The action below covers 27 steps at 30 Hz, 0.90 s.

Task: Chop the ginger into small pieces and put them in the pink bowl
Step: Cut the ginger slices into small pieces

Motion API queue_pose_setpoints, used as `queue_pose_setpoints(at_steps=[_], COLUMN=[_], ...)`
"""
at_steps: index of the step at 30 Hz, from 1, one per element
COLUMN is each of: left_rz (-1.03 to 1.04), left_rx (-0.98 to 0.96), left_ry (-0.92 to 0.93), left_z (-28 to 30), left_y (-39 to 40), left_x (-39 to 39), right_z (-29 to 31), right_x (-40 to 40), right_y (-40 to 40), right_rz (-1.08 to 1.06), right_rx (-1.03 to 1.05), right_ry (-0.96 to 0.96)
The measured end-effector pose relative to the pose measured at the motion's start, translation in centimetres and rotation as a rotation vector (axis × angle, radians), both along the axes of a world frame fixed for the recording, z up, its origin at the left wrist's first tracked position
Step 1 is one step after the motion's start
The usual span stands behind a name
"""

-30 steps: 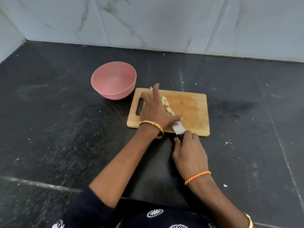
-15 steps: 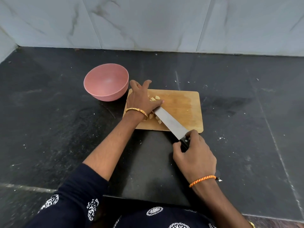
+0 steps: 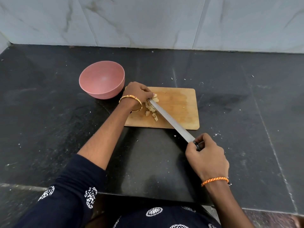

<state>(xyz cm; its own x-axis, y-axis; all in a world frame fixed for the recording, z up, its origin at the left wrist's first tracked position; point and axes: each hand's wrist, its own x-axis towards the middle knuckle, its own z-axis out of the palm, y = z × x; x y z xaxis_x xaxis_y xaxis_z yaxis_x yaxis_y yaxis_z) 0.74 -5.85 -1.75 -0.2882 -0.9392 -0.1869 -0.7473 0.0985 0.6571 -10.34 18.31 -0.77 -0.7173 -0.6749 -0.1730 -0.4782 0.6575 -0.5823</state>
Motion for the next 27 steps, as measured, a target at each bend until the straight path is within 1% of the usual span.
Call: queue_pose_setpoints(at_steps=[5, 13, 16, 18, 19, 20, 23, 27], left_rz=[0.024, 0.064, 0.134, 0.228, 0.269, 0.294, 0.327, 0.265], left_rx=[0.139, 0.095, 0.071, 0.063, 0.049, 0.026, -0.067, -0.168], left_ry=[0.077, 0.12, 0.225, 0.336, 0.36, 0.348, 0.205, 0.096], left_z=[0.3, 0.3, 0.9, 1.0, 0.9, 0.7, -0.1, -1.7], left_y=[-0.1, 0.4, 0.9, 1.2, 1.4, 1.8, 3.2, 4.6], left_x=[0.1, 0.5, 0.8, 1.4, 1.7, 2.1, 3.2, 3.9], right_z=[0.3, 0.3, 0.0, -0.2, -0.4, -0.4, -0.6, -0.4], right_x=[-0.9, -2.7, -2.7, -2.4, -2.3, -2.1, -1.7, -1.5], right_y=[0.5, 1.0, 0.3, -0.3, -0.7, -1.2, -2.9, -4.7], right_rz=[-0.037, -0.047, -0.038, -0.029, -0.022, -0.019, -0.011, -0.008], right_rx=[0.015, -0.048, -0.065, -0.098, -0.111, -0.117, -0.121, -0.105], right_ry=[-0.076, -0.266, -0.34, -0.389, -0.399, -0.4, -0.445, -0.538])
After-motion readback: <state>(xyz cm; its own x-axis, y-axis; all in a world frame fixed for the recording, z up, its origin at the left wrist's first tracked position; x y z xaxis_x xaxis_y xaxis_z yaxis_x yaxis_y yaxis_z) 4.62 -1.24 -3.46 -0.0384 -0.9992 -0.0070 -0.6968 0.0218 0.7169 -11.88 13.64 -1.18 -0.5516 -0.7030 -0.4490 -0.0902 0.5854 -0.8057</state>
